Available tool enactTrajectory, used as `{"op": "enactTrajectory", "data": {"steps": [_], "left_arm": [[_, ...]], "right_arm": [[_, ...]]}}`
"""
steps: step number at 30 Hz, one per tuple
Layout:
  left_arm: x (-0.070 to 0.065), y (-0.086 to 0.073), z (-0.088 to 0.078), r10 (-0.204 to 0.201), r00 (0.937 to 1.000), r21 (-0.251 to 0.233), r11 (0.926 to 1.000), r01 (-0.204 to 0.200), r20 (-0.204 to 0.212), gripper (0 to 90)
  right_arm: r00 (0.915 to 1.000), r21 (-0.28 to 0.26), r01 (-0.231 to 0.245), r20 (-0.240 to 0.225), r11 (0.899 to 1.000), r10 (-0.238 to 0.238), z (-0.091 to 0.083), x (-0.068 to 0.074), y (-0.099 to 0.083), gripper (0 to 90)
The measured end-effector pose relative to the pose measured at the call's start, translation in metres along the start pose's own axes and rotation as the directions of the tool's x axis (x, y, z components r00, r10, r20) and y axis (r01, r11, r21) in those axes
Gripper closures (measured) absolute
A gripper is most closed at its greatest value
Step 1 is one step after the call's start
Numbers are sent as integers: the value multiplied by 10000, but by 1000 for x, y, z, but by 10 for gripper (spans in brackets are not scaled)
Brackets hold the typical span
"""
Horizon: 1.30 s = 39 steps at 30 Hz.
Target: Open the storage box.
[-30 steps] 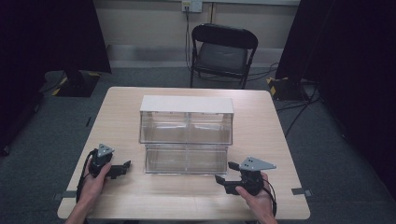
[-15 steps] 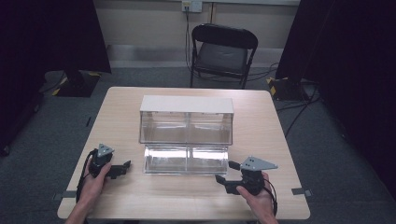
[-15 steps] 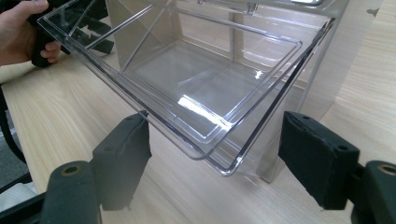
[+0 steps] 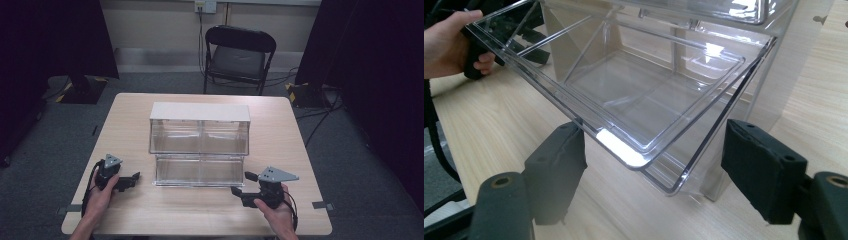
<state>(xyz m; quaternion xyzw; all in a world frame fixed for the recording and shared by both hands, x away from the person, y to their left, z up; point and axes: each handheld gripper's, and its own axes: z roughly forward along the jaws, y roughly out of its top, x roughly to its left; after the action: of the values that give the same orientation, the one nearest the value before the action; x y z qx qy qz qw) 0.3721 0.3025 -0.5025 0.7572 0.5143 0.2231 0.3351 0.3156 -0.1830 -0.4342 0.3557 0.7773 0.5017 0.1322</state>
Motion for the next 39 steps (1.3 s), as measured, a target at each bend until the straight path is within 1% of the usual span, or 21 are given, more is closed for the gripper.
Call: {"op": "enactTrajectory", "data": {"steps": [8, 16, 20, 34, 36, 37, 38, 39], "left_arm": [[0, 0, 0, 1, 10000, 0, 10000, -1, -1, 115], [0, 0, 0, -3, 10000, -4, 10000, 3, -4, 115], [0, 0, 0, 5, 10000, 2, 10000, -5, -7, 115], [0, 0, 0, 2, 10000, 1, 10000, -2, -5, 115], [0, 0, 0, 2, 10000, 2, 10000, -2, -5, 115], [0, 0, 0, 0, 10000, -1, 10000, 0, -4, 115], [0, 0, 0, 3, 10000, -1, 10000, -3, -4, 115], [0, 0, 0, 0, 10000, 0, 10000, 0, -4, 115]], "right_arm": [[10000, -82, -33, -78, 10000, 33, -2, 0, 3, 254], [10000, -176, -33, -59, 9998, 32, -2, 2, 5, 258], [9998, -192, 12, -221, 9998, -16, -3, 2, 7, 291], [9992, -358, 70, -381, 9993, -84, -6, 2, 14, 304], [9994, -373, 84, -343, 9993, -97, -5, 2, 15, 307], [9997, -366, 28, -229, 9993, -37, -5, 1, 15, 306], [9997, -412, -88, -237, 9991, 78, -5, -1, 15, 306], [9997, -414, -96, -212, 9991, 88, -5, 0, 15, 306]]}}
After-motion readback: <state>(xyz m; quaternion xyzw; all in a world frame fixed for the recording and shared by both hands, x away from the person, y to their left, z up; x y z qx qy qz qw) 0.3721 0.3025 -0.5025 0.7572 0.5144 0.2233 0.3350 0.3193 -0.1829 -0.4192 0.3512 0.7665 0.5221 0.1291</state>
